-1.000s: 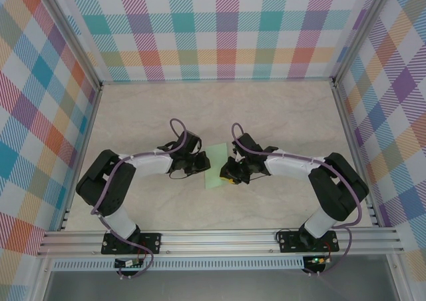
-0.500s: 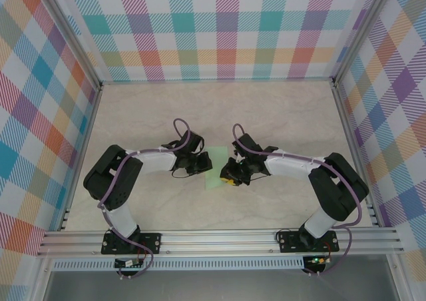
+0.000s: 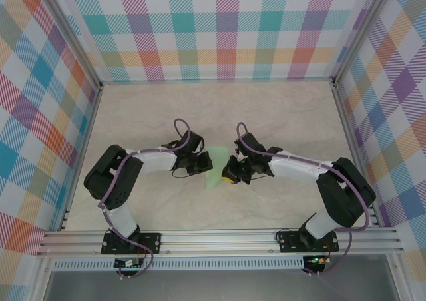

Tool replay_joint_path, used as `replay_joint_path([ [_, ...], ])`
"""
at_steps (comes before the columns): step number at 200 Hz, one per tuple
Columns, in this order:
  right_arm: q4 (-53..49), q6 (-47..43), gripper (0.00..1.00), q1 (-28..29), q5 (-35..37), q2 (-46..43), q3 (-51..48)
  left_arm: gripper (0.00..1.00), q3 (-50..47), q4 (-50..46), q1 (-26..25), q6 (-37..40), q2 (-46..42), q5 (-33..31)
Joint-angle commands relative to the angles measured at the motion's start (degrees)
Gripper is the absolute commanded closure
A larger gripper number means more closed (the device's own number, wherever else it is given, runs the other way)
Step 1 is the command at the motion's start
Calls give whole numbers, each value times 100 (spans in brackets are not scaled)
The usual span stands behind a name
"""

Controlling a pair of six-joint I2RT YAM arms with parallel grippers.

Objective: Fold a paper plane with a square sheet of paper (pick it up from the middle)
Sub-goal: Third fold the triangle at the center of the table.

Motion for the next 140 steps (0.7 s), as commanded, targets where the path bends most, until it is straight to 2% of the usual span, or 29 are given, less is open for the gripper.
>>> replay_joint_path([
  [1,174,59,95,41,-15,262,197,92,141,-62,-53,40,-4,163],
  [35,244,36,96,42,212,705,471,92,150,-104,-48,15,-245,184],
  [85,474,-139,95,38,411,1015,647,91,140,-281,46,-20,-692,-274],
  [140,401,-581,95,71,226,1341,937,91,390,-194,266,78,-221,-29],
])
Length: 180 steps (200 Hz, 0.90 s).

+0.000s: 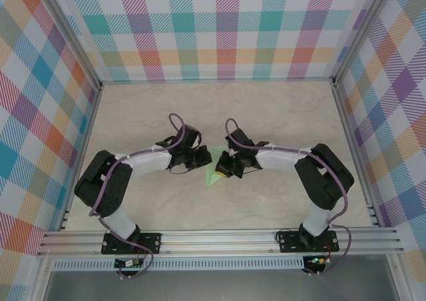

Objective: Fold a paper plane with a square sheet of paper (pick it up from the middle)
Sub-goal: Third fold the triangle at the center of the table.

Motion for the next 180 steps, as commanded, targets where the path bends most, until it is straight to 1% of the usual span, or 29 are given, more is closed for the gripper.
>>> replay_joint_path([
  [1,6,-322,95,56,-78,146,225,91,283,-49,99,85,278,81],
  [65,-108,-809,95,120,-153,367,443,92,583,-85,214,189,817,300],
  [121,34,-950,94,125,-340,542,479,93,600,-141,231,199,870,304],
  [180,179,-1013,94,129,-307,632,480,93,634,-237,249,205,852,337],
])
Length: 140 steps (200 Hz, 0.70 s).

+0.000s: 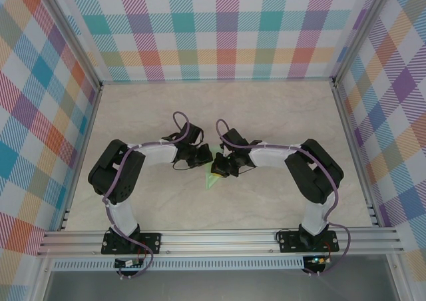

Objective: Fold a paper plane with a square sheet of paper (pick it up from the middle)
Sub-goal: Third fold the triangle at the center of the table.

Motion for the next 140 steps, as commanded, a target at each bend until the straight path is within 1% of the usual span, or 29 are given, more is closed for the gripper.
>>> replay_joint_path([
  [1,116,-128,94,43,-89,121,149,93,154,-217,88,123,9,96],
  [87,444,-88,94,43,-65,182,43,94,111,-263,88,123,27,123],
  [140,439,-154,94,43,-133,332,91,94,85,-271,88,120,37,145],
])
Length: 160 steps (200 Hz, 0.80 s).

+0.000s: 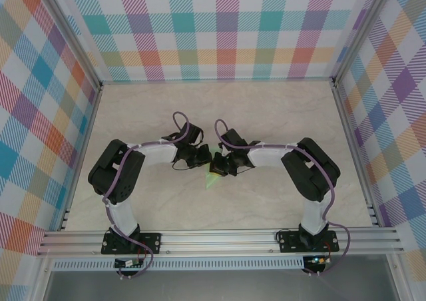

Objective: Fold a paper plane with a square sheet of paper (pick it up from the middle)
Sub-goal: Third fold the triangle at the center of the table.

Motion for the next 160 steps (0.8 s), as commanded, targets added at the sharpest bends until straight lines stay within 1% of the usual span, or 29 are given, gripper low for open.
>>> replay_joint_path([
  [1,71,-152,94,43,-126,124,89,94,69,-136,61,100,37,124],
  [83,282,-404,94,43,-188,138,86,94,71,-137,61,91,45,136],
  [160,495,-365,94,44,-223,199,14,94,42,-156,61,100,19,143],
])
